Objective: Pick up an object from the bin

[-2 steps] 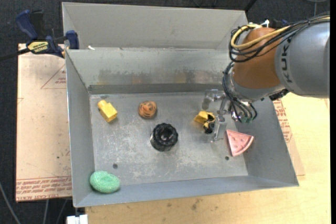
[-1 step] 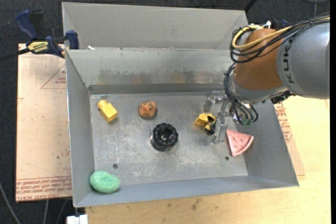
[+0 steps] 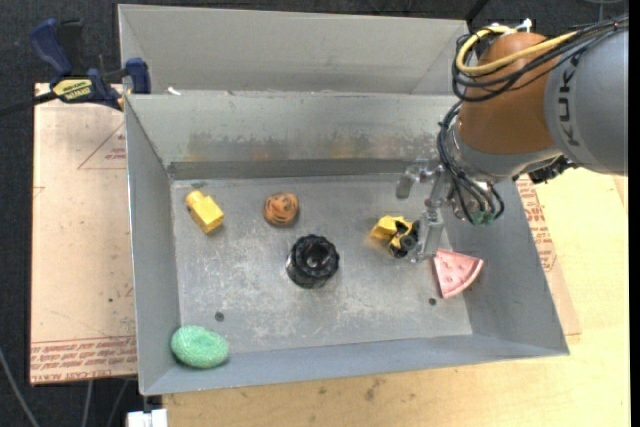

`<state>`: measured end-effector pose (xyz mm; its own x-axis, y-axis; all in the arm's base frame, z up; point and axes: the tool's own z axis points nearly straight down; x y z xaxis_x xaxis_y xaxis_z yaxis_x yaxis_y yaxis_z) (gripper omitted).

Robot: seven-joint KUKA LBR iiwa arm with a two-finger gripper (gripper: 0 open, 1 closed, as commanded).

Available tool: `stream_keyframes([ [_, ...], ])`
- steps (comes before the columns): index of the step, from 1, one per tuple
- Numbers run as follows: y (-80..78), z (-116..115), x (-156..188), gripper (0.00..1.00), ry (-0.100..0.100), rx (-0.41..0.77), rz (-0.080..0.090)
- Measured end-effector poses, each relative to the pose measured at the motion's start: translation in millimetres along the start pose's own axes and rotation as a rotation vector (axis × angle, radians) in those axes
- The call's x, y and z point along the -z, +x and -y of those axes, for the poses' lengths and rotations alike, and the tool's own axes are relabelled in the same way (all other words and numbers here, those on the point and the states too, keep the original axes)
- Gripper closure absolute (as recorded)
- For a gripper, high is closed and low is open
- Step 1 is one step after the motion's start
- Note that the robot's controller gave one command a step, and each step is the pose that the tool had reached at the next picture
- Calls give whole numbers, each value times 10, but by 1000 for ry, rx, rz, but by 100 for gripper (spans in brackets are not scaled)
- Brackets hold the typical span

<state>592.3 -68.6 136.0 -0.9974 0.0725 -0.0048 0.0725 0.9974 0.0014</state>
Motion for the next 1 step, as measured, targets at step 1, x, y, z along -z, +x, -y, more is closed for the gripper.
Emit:
stream_keyframes([
  [1,-24,37,-520,0,0,-81,2],
])
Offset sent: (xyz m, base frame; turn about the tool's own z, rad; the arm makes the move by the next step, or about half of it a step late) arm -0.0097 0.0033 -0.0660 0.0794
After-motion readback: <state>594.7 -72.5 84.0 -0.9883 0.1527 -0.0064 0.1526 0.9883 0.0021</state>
